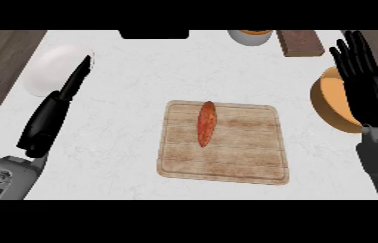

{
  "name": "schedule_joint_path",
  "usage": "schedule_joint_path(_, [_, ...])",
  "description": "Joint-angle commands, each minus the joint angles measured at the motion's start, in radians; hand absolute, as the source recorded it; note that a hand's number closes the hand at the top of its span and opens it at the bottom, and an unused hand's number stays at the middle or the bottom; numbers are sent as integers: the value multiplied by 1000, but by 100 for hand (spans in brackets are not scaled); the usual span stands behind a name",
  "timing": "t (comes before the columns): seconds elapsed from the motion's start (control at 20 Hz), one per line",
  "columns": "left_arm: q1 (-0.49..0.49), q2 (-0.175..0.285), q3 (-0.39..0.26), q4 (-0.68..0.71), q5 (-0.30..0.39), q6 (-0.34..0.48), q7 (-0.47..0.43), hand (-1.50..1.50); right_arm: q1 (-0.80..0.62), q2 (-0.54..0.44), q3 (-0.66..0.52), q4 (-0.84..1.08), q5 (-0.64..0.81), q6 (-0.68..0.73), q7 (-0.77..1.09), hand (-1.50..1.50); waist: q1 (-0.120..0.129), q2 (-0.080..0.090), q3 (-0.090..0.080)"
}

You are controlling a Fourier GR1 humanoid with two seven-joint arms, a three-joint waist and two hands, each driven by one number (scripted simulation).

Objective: Pick the sweet potato from the cutting board and place it in the pot

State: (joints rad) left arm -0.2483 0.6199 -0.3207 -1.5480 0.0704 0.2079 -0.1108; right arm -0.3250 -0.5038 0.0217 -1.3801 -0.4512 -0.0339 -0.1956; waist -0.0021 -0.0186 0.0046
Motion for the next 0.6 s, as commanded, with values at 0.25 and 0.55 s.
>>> schedule_joint_path(0.25, [-57, -199, 127, -14, 202, 82, 40, 0, -213, 10, 94, 65, -162, 463, -31, 150, 116, 53, -2])
schedule_joint_path(0.55, [-70, -244, 165, 23, 267, 84, 85, 0, -183, -79, 217, 275, 340, 360, -434, -150, 65, 47, 0])
